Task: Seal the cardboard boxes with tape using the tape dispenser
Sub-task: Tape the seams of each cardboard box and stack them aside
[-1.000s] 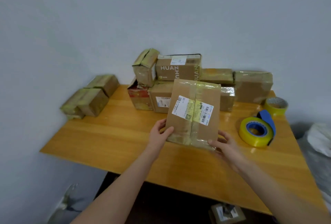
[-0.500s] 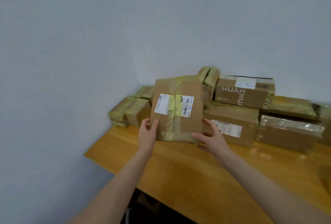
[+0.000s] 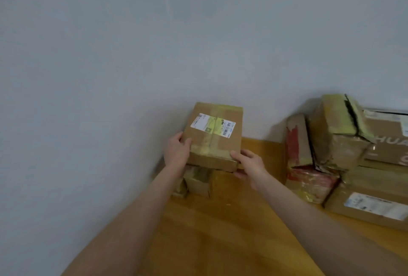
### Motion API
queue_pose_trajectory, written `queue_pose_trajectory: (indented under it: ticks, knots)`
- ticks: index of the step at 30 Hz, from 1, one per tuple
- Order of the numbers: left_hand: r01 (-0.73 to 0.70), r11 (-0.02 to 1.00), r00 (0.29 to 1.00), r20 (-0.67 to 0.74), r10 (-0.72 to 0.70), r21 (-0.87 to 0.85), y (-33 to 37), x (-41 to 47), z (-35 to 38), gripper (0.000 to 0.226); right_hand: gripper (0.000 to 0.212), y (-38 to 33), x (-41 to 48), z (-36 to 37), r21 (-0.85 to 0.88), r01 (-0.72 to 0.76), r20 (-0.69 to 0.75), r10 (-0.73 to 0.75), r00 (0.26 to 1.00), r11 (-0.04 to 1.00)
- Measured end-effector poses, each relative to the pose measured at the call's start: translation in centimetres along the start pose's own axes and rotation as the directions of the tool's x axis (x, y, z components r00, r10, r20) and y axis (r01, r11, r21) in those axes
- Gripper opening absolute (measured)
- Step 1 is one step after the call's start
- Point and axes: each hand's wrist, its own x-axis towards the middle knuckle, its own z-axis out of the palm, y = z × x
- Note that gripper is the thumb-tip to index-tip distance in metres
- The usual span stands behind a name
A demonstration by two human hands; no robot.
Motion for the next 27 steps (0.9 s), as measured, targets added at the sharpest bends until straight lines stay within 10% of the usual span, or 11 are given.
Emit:
queue_pose_trajectory:
  ticks: [7, 13, 19, 27]
  knots:
    - [-0.104, 0.959, 0.981, 0.184, 0.056, 0.265, -1.3, 7.1, 1.0, 0.053, 0.061, 0.0, 7.5, 7.5, 0.045, -0.018, -0.065, 0.021, 0.998, 0.999]
    - [-0.201, 0.921, 0.976, 0.148, 0.159, 0.334, -1.8, 5.5, 3.6, 0.037, 0.051, -0.2, 8.8, 9.0, -0.251, 0.05, -0.058, -0.066, 0.996, 0.967]
    - [-0.32, 0.883, 0.947, 0.149, 0.285, 0.344, 0.8, 3.1, 7.2, 0.034, 0.039, 0.0, 6.4, 2.6, -0.726, 0.08, -0.113, -0.233, 0.966, 0.683]
    - [-0.454, 0.84, 0.879, 0.304, 0.368, 0.295, 6.3, -4.3, 14.6, 0.034, 0.036, -1.0, 1.3, -7.2, -0.855, 0.108, -0.105, -0.372, 0.922, 0.508]
